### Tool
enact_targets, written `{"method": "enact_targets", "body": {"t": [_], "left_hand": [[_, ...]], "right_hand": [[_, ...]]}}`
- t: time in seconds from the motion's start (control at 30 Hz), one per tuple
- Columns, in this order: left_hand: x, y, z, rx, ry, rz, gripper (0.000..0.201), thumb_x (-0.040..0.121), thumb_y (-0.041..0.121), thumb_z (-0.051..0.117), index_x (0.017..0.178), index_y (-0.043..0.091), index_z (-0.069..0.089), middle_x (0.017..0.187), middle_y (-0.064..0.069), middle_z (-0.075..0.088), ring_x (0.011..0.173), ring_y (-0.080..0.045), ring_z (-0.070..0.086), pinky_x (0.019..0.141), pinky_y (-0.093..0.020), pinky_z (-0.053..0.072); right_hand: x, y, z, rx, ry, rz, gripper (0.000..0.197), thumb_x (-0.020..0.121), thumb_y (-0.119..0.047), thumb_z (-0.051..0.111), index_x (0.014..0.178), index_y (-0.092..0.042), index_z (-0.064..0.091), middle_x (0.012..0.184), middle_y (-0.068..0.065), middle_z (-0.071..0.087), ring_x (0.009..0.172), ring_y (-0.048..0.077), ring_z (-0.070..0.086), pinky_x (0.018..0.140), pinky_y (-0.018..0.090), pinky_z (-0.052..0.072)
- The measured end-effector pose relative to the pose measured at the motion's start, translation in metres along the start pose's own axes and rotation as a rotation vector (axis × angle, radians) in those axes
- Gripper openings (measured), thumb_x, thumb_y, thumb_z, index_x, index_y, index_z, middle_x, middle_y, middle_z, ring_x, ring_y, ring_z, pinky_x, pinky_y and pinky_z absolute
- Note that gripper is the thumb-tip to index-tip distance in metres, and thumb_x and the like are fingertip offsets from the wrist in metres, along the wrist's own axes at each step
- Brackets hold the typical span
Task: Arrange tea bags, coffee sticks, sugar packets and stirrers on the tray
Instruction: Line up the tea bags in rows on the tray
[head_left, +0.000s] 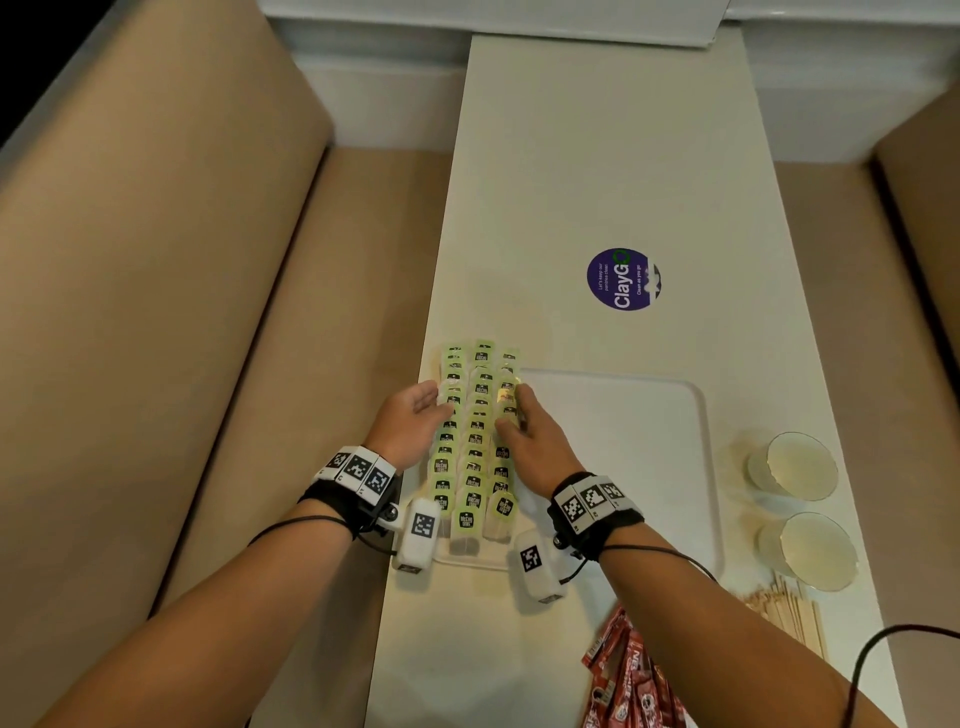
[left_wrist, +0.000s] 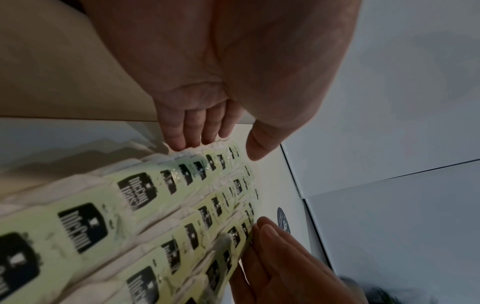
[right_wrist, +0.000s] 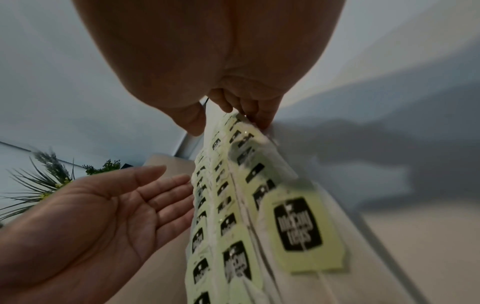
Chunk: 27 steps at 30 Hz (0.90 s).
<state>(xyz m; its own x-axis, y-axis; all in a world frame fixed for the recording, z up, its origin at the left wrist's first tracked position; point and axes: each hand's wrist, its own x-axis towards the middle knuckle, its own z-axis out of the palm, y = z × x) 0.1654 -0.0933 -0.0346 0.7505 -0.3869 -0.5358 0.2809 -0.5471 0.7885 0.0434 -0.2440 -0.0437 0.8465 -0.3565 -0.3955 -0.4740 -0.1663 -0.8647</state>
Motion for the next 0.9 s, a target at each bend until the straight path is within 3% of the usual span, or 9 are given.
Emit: {"method": "enact_targets", "body": {"t": [0.1,0.3,0.47,0.57,0.63,0.7,0.8,0.9], "left_hand": [[-0.001,-0.001,0.001,0.008,-0.015,0.01,0.06,0.097,0.014,0.064,0.151,0.007,0.039,0.153,-0.008,0.046,0.14,-0.016,0.045,0.117,-0.037,0.038],[-0.002,-0.002,-0.001,0.01,-0.044,0.015,0.06,0.098,0.015,0.063,0.152,0.007,0.038,0.155,-0.007,0.044,0.142,-0.016,0.043,0.118,-0.036,0.036],[-0.004,-0.004,-0.004,-0.019,-0.066,0.009,0.063,0.098,0.016,0.064,0.154,0.011,0.035,0.156,-0.005,0.042,0.142,-0.014,0.042,0.118,-0.04,0.036],[-0.008,-0.006,-0.007,-0.023,-0.065,0.018,0.067,0.098,0.015,0.063,0.156,0.014,0.031,0.157,-0.005,0.041,0.142,-0.015,0.042,0.118,-0.041,0.036],[-0.011,-0.008,-0.008,0.019,-0.039,0.038,0.066,0.097,0.016,0.064,0.155,0.014,0.032,0.155,-0.004,0.043,0.14,-0.016,0.044,0.116,-0.036,0.037],[-0.016,-0.011,-0.008,0.093,0.01,0.063,0.064,0.096,0.018,0.066,0.152,0.016,0.037,0.148,-0.002,0.05,0.133,-0.016,0.05,0.107,-0.031,0.042],[-0.03,-0.015,-0.004,0.202,0.096,0.111,0.06,0.093,0.021,0.07,0.147,0.02,0.044,0.128,0.002,0.058,0.12,-0.015,0.055,0.099,-0.029,0.045],[-0.05,-0.014,0.006,0.285,0.129,0.18,0.052,0.092,0.023,0.07,0.139,0.022,0.05,0.111,0.005,0.058,0.105,-0.012,0.056,0.09,-0.026,0.045]], "right_hand": [[-0.004,-0.001,0.005,0.021,0.005,-0.001,0.033,0.102,-0.021,0.049,0.133,-0.031,0.044,0.123,-0.014,0.065,0.108,0.003,0.063,0.097,0.035,0.052],[-0.004,0.003,0.004,0.049,0.02,0.017,0.032,0.098,-0.025,0.047,0.129,-0.034,0.046,0.122,-0.013,0.065,0.108,0.011,0.066,0.099,0.047,0.053],[-0.005,0.005,0.003,0.048,-0.013,0.011,0.034,0.1,-0.02,0.046,0.133,-0.032,0.045,0.126,-0.011,0.064,0.11,0.011,0.065,0.1,0.046,0.053],[-0.008,0.002,-0.005,0.018,-0.004,0.04,0.04,0.103,-0.023,0.047,0.143,-0.026,0.042,0.144,-0.004,0.056,0.129,0.018,0.056,0.114,0.043,0.041],[-0.015,0.003,-0.014,-0.051,0.013,0.098,0.057,0.105,-0.026,0.048,0.157,-0.018,0.027,0.161,0.003,0.036,0.146,0.021,0.037,0.121,0.037,0.029],[-0.025,0.007,-0.025,-0.067,0.023,0.101,0.062,0.105,-0.027,0.05,0.16,-0.018,0.023,0.164,0.004,0.03,0.149,0.019,0.033,0.12,0.034,0.028],[-0.047,0.012,-0.045,-0.075,0.031,0.067,0.057,0.104,-0.028,0.052,0.157,-0.019,0.032,0.157,0.002,0.041,0.144,0.015,0.04,0.111,0.027,0.034],[-0.074,0.02,-0.066,-0.136,0.032,0.035,0.05,0.102,-0.033,0.056,0.15,-0.022,0.045,0.146,-0.002,0.054,0.13,0.011,0.053,0.108,0.03,0.043]]}}
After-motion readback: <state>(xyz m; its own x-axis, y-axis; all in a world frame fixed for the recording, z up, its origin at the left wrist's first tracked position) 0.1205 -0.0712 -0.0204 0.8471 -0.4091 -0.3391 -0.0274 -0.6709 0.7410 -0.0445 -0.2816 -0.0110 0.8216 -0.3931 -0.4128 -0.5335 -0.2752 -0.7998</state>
